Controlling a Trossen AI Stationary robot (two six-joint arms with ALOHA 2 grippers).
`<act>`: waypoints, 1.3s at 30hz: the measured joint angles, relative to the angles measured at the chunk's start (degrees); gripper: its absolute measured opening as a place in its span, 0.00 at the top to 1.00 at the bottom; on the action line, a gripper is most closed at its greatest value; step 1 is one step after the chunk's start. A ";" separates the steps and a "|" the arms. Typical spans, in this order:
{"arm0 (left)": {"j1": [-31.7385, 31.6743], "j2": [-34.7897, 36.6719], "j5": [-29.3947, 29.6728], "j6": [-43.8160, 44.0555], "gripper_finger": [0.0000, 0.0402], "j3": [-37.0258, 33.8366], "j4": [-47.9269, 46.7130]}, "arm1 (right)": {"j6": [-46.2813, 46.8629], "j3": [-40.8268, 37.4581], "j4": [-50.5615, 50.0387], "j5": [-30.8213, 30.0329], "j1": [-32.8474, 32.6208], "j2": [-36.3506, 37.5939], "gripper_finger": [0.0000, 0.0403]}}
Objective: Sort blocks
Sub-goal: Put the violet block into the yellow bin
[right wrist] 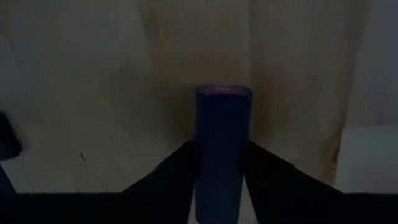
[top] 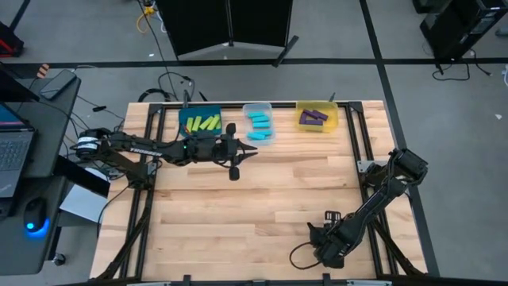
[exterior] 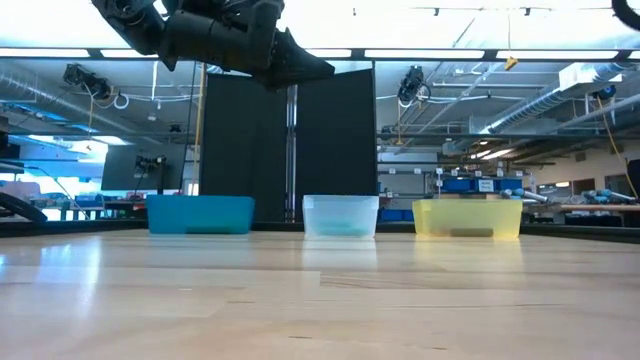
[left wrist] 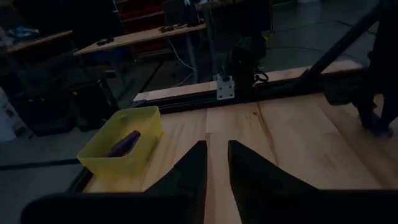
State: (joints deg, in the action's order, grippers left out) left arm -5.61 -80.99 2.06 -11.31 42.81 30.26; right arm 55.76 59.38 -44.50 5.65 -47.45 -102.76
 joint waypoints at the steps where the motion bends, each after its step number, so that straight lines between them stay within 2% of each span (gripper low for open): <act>1: 0.00 0.00 0.39 1.03 0.82 0.00 0.13 | -0.71 -0.03 -0.10 0.22 0.25 0.00 0.66; 3: 0.00 -0.02 1.36 3.52 0.82 0.00 0.85 | -2.83 0.04 -0.37 0.84 0.97 0.18 0.73; 6: 0.00 -0.02 1.43 4.44 0.83 0.02 1.18 | -7.33 0.76 -2.65 0.05 2.64 0.24 0.73; 11: 0.00 -0.01 3.02 4.95 0.87 0.02 1.45 | -18.33 2.78 -11.15 -6.04 9.06 2.71 0.73; 15: 0.28 0.08 2.37 6.95 0.91 0.03 3.98 | -28.60 2.98 -17.24 -13.19 17.75 8.27 0.73; 20: 0.39 0.11 1.79 7.16 0.98 0.02 5.02 | -41.74 2.99 -21.70 -20.24 33.83 17.30 0.73; 26: 0.54 -1.07 -1.85 8.79 0.98 0.04 10.75 | -54.65 2.99 -17.19 -21.01 58.99 24.00 0.73; 29: 0.55 -1.14 -2.05 8.81 0.98 0.04 11.67 | -55.01 2.99 -12.06 -20.61 71.38 24.06 0.73; 32: 0.48 -1.14 -1.97 8.83 0.98 0.04 12.29 | -53.12 2.99 -7.74 -16.74 81.83 22.06 0.73; 39: 0.52 -1.14 -2.03 9.01 0.98 0.04 12.71 | -46.31 2.99 -3.48 -9.46 95.52 13.27 0.73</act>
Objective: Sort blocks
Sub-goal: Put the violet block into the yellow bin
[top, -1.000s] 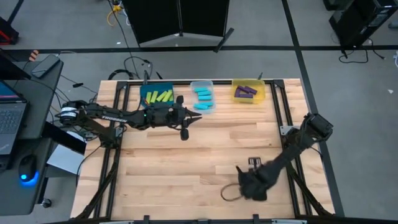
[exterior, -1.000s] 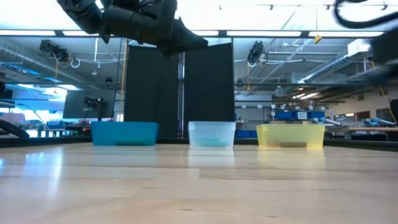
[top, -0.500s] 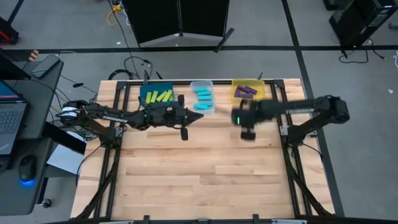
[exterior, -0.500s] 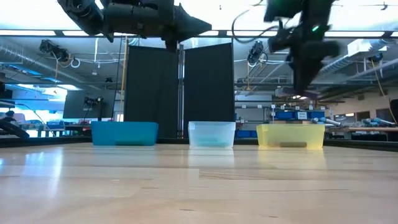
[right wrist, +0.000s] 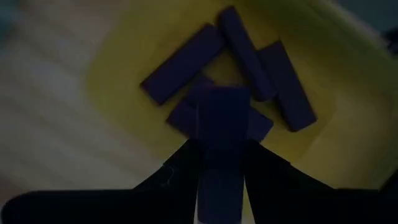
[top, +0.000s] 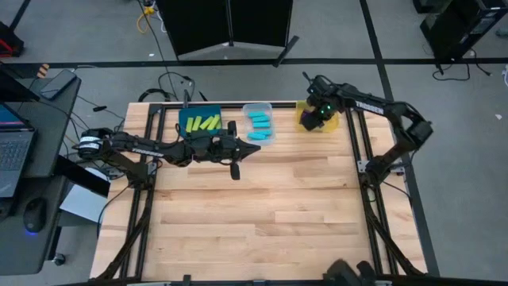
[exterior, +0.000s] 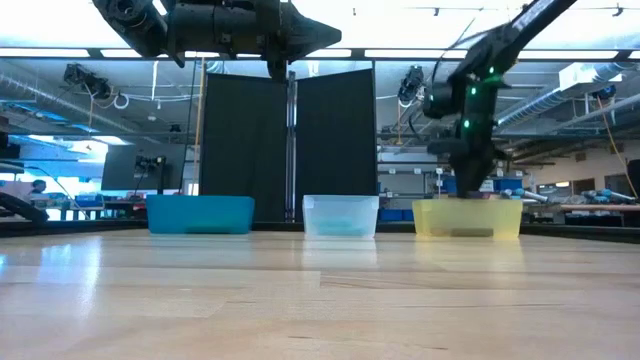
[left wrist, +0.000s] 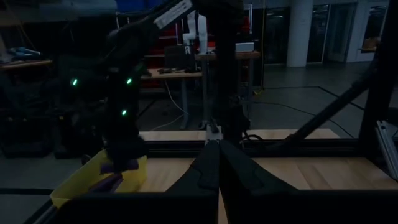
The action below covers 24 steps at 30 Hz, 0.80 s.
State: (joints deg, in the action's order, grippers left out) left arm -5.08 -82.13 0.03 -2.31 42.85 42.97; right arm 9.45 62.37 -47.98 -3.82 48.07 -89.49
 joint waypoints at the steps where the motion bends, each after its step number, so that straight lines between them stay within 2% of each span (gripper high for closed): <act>1: 0.00 0.00 0.00 0.00 0.98 0.00 0.04 | 0.99 0.00 0.53 0.67 1.39 -1.26 0.73; 6: 0.00 0.00 0.02 0.00 0.98 0.00 0.01 | 3.88 -0.05 2.14 0.58 6.13 -5.90 0.73; 18: 0.00 0.00 0.02 0.02 0.98 0.00 -0.05 | 10.31 0.22 4.60 -0.01 12.71 -7.91 0.73; 20: 0.00 0.00 0.11 0.02 0.98 0.00 -0.05 | 11.42 0.22 4.12 0.13 13.40 -7.91 0.69; 24: -0.09 0.00 0.28 -0.35 0.98 0.00 -0.45 | 9.69 0.22 2.65 0.44 13.68 -7.89 0.52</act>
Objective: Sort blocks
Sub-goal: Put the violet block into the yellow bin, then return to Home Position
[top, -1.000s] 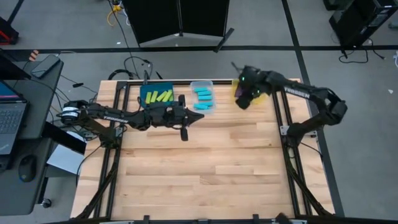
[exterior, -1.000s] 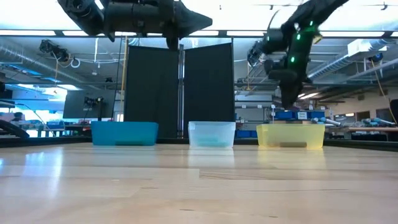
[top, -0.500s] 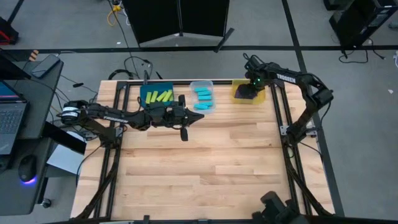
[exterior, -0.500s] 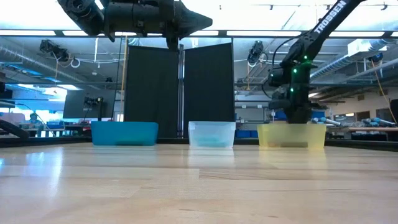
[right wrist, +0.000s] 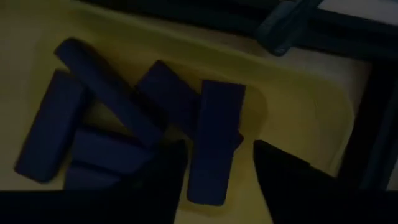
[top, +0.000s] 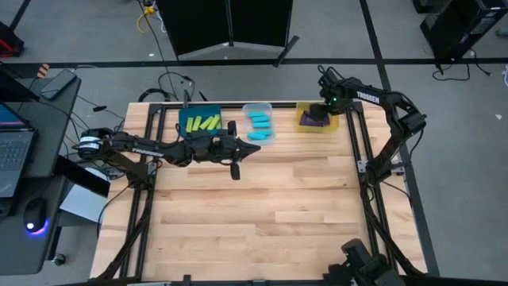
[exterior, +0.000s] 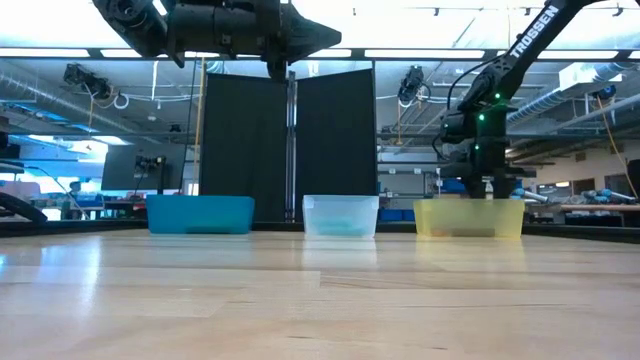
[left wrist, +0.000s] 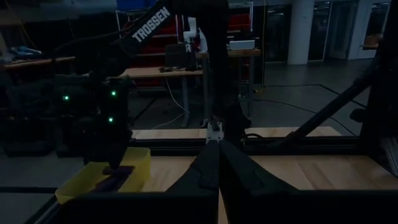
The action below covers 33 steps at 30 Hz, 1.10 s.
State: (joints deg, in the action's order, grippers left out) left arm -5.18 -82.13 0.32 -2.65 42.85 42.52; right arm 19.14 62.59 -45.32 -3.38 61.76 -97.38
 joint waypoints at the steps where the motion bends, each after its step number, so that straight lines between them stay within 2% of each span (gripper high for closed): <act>1: -0.08 0.00 0.00 -0.05 0.98 0.00 0.03 | -1.30 0.00 -0.10 0.01 0.00 0.00 0.49; 4: -0.12 0.00 0.02 -0.69 0.98 0.00 -0.16 | -5.93 0.00 -1.10 0.02 -0.27 0.82 0.46; 6: -0.12 0.00 0.02 -1.79 0.98 0.00 -0.70 | -8.49 0.00 -1.86 0.00 -1.08 2.19 0.51; 8: -0.21 0.00 0.02 -1.96 0.98 0.00 -0.96 | -11.25 -0.02 -2.55 0.01 -2.42 4.28 0.59; 11: -0.47 0.00 -0.02 -3.13 0.98 0.00 -1.14 | -15.90 -0.50 -2.30 0.00 -5.34 8.15 0.79; 13: -0.86 0.00 -0.93 -3.14 0.98 0.00 -1.16 | -19.50 -2.43 0.64 0.12 -7.86 11.50 0.93; 14: -1.00 0.00 -1.50 -3.13 0.98 0.00 -1.18 | -20.66 -3.73 3.04 0.54 -9.04 13.19 0.96; 18: -1.22 0.00 -2.63 -3.11 0.98 -2.24 1.95 | -21.13 -11.96 16.00 5.98 -14.16 20.58 0.96; 23: -1.90 -0.02 -2.82 -2.39 0.98 -8.08 11.30 | -20.71 -24.43 34.59 8.38 -22.44 29.26 0.98; 28: -2.98 1.41 -2.75 -1.42 0.98 -11.18 11.83 | -20.90 -33.46 49.87 9.20 -30.37 35.38 0.98; 33: -3.10 6.12 -2.49 -1.70 0.98 -14.30 10.84 | -21.78 -38.92 57.51 9.18 -35.82 40.54 0.98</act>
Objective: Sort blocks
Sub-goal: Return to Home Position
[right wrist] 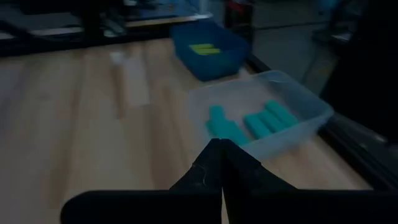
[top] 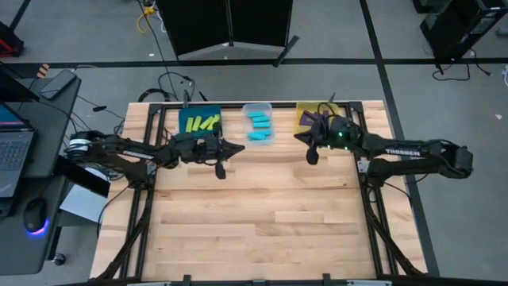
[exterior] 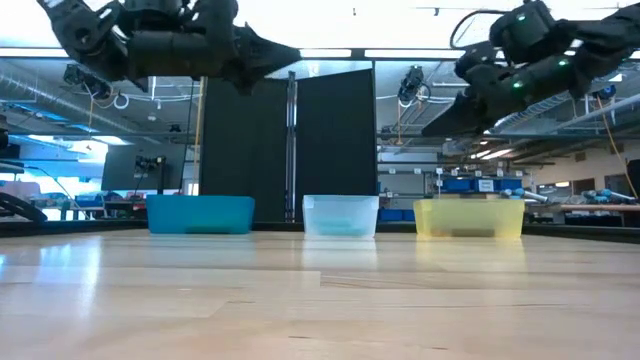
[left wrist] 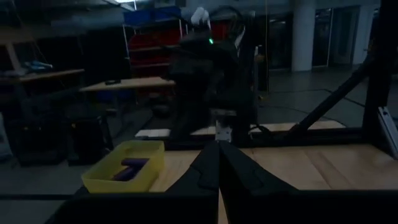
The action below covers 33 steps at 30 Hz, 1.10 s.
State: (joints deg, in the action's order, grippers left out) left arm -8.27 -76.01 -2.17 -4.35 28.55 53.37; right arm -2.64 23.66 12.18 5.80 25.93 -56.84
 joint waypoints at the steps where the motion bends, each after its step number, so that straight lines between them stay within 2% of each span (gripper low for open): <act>1: 0.00 1.17 0.02 -0.13 0.98 -0.38 -0.75 | -0.02 -0.70 0.22 0.28 -0.70 0.88 0.98; 9: 0.00 10.04 2.57 -0.56 0.98 -5.96 -8.46 | -0.78 -5.15 3.44 1.35 -5.29 5.50 0.98; 19: 0.00 16.03 3.02 -0.12 0.98 -10.90 -8.62 | -2.05 -10.47 11.32 1.44 -8.96 9.62 0.98; 25: 0.00 19.82 3.14 -0.12 0.98 -13.05 -9.11 | -1.62 -14.56 12.24 1.38 -10.35 15.07 0.98; 33: 0.00 26.47 6.15 -0.27 0.98 -15.33 -15.72 | -0.28 -21.84 14.03 0.34 -11.26 24.00 0.98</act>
State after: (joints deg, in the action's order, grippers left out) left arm -8.27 -49.54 3.98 -4.62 13.22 37.64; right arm -2.93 1.82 26.22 6.14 14.68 -32.85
